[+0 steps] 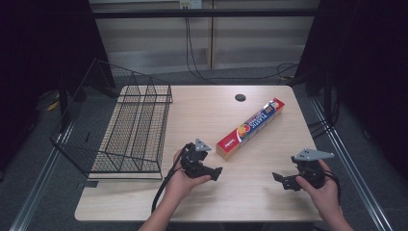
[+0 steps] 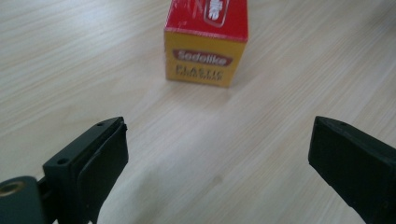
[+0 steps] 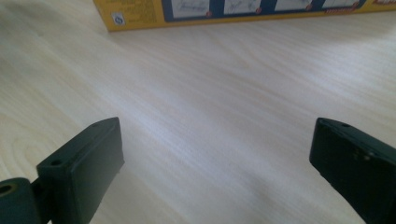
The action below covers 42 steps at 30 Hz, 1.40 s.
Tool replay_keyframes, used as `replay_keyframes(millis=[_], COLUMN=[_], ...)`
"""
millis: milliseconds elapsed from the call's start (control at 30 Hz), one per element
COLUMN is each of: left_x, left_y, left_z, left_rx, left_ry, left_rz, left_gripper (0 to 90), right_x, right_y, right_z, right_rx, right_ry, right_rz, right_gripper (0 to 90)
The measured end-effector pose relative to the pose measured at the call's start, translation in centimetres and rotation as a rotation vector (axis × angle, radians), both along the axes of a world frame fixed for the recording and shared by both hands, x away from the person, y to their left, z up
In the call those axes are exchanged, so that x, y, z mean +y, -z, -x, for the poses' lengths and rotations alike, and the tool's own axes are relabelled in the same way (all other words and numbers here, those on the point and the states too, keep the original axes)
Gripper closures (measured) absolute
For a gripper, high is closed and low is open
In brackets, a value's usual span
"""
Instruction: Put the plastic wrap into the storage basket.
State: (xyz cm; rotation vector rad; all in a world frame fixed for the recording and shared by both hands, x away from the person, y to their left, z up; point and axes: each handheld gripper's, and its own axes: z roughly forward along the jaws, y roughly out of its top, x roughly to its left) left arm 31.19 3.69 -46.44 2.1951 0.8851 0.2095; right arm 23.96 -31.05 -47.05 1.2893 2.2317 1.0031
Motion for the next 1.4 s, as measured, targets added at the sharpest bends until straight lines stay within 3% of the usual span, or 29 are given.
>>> replay_keyframes(millis=[33,167,300,567,667,767,833,867,933,967,1100,1200,1400], left_x=[-0.4,-2.1,-3.4,-5.9,-6.7,-7.0,-7.0,-7.0,-7.1,-7.0,-6.9,-6.8,-6.5], left_y=[-0.1,-0.6,-1.0,-0.9,-0.6,-0.5,-0.4,-0.3,0.1,0.1,0.4,0.5,0.2], left_z=[-0.3,-1.3,-2.3,-4.4,-4.9,-5.4,-5.8,-6.0,-6.3,-6.5,-6.8,-6.8,-6.5], left_rx=[-0.016,-0.012,-0.017,0.0,-0.012,-0.018,-0.016,-0.01,0.019,0.023,0.065,0.066,0.085], left_ry=[0.007,0.017,0.018,0.029,0.034,0.023,0.028,0.032,0.024,0.032,0.033,0.052,0.049], left_rz=[-0.006,-0.009,-0.007,-0.053,-0.076,-0.099,-0.086,-0.094,-0.071,-0.086,-0.084,-0.13,-0.145], left_gripper=[5.0,5.0,5.3,5.5,6.6,7.7,10.9,13.1,17.1,23.3,27.5,36.2,37.0], right_x=[-0.1,-0.6,-0.4,-0.6,-0.8,-0.9,-0.9,-0.9,-0.8,-0.7,-0.8,-0.9,-1.1], right_y=[0.0,-0.2,-0.1,-0.2,-0.2,-0.3,-0.3,-0.3,-0.2,-0.3,-0.4,-0.4,-0.5], right_z=[0.1,0.3,0.3,0.3,0.3,0.4,0.4,0.4,0.4,0.4,0.4,0.4,0.5], right_rx=[0.003,-0.008,-0.008,-0.007,0.001,-0.003,-0.005,-0.001,0.001,-0.007,-0.006,-0.005,-0.008], right_ry=[0.005,0.034,0.024,0.03,0.03,0.042,0.039,0.038,0.032,0.032,0.03,0.03,0.042], right_rz=[-0.005,-0.035,-0.022,-0.026,-0.031,-0.038,-0.037,-0.037,-0.037,-0.034,-0.038,-0.04,-0.044], right_gripper=[2.5,2.2,2.6,2.5,2.5,2.5,2.4,2.4,2.5,2.5,2.4,2.5,2.5])
